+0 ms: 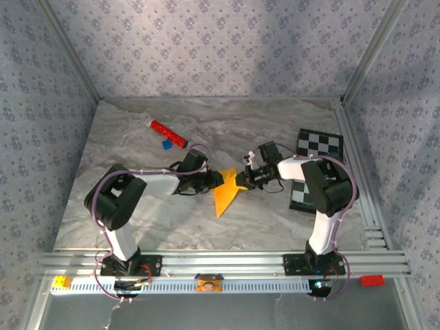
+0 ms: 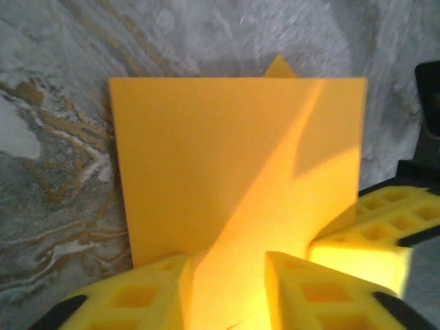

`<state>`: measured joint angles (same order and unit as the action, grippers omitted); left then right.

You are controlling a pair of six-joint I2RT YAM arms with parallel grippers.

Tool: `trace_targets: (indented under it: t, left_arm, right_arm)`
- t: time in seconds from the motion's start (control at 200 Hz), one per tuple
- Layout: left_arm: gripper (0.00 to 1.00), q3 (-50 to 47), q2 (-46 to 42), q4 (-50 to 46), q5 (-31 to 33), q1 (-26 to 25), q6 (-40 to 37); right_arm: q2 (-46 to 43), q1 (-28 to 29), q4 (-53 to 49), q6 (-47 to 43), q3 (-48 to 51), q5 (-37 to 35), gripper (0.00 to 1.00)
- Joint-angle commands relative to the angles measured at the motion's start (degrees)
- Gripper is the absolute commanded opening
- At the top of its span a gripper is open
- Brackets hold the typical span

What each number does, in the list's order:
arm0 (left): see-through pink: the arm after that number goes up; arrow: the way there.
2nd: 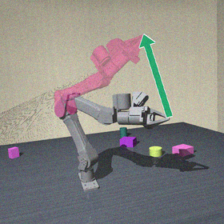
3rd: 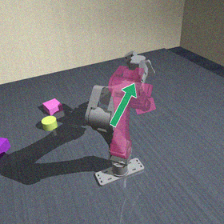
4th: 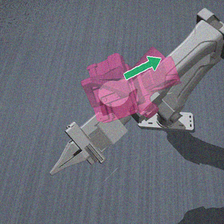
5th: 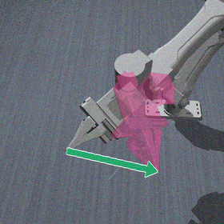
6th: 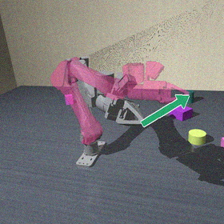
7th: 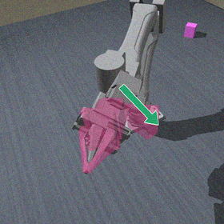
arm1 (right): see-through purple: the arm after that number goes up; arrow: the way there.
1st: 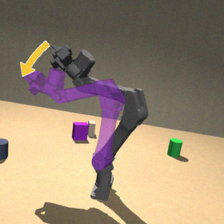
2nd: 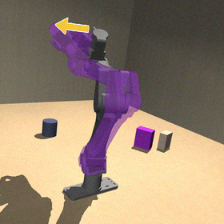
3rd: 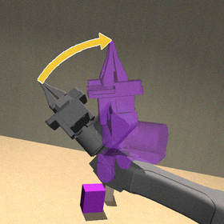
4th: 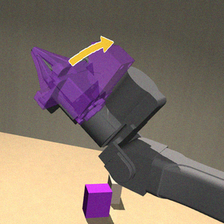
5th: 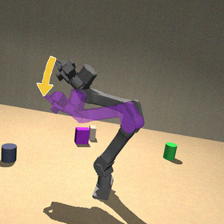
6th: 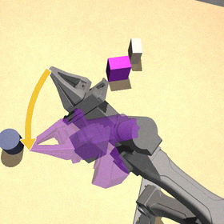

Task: Fold a paper plane with a square sheet of paper (pick it up from the middle)
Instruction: Fold the wing for the fifth time at the center of the table.

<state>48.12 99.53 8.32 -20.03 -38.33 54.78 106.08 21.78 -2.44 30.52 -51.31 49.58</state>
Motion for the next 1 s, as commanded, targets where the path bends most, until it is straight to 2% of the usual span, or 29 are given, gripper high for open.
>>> trace_targets:
  t: [0.0,0.14,0.345,0.55,0.995]
  left_arm:
    - [0.46,1.0,-6.2,-2.3,3.7,-0.7,-4.0]
    - [0.47,1.0,-10.6,-8.0,9.0,-3.0,-10.0]
    - [0.42,0.8,-12.5,-13.3,17.3,-9.9,-17.5]
    - [0.41,4.1,-9.7,-18.6,26.5,-17.1,-22.5]
    - [0.46,12.8,-0.1,-28.2,41.5,-24.6,-26.8]
  right_arm:
    - [-3.0,0.2,4.4,7.9,1.8,-1.5,0.00]
    - [-4.9,0.1,7.2,16.3,3.9,-5.2,0.00]
    - [-6.9,0.3,11.3,24.8,6.0,-7.4,0.00]
    - [-7.2,0.6,11.8,27.6,6.1,-7.8,0.00]
    - [-7.8,1.1,11.4,29.1,5.9,-8.8,0.00]
